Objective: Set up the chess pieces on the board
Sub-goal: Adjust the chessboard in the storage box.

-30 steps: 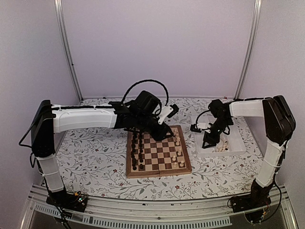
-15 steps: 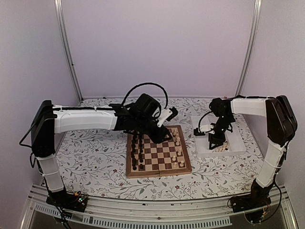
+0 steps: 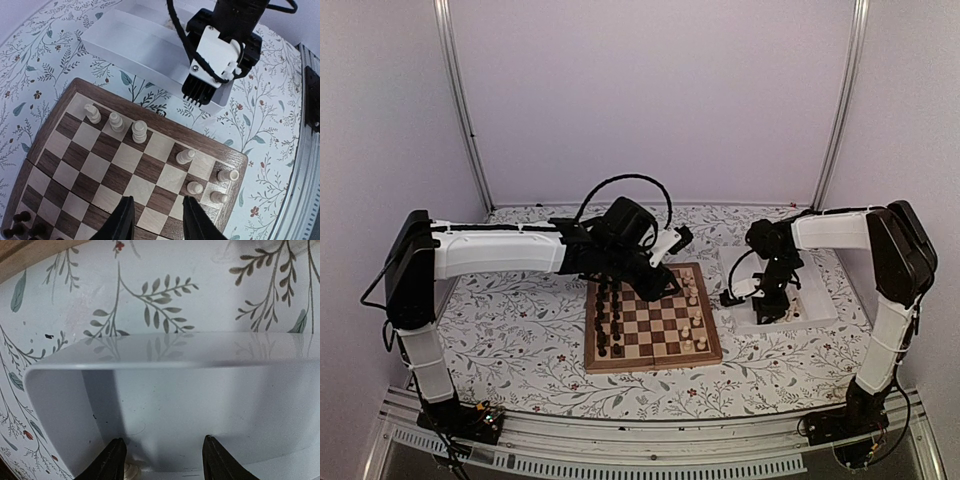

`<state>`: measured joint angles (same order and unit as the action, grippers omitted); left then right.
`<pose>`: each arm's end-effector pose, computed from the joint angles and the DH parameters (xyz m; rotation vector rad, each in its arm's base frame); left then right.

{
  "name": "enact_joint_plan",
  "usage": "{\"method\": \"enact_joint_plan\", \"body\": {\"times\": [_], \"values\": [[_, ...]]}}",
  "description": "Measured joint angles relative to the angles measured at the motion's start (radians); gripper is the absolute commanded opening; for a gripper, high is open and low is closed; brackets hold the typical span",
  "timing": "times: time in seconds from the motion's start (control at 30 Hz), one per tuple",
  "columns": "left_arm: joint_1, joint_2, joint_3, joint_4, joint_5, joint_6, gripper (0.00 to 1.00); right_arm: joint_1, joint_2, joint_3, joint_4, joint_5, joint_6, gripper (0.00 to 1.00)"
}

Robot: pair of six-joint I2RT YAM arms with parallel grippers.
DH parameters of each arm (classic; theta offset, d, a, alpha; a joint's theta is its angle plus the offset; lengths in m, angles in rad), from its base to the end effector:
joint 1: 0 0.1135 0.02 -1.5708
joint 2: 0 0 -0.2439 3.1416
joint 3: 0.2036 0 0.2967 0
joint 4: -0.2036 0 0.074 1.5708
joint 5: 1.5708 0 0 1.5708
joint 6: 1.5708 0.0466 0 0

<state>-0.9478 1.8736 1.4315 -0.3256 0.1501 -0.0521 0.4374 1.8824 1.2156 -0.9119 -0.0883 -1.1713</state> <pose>0.2671 -0.3837 0.1928 1.1202 2.1529 -0.6538 0.3237 0.1559 0.0927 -2.2432 2.1605 0.1328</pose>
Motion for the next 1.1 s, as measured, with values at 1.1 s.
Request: {"method": "enact_joint_plan", "body": {"times": [1.1], "values": [[0.005,0.000,0.000,0.000,0.007,0.003,0.36,0.035,0.073,0.068,0.167,-0.321,0.183,0.29]]}}
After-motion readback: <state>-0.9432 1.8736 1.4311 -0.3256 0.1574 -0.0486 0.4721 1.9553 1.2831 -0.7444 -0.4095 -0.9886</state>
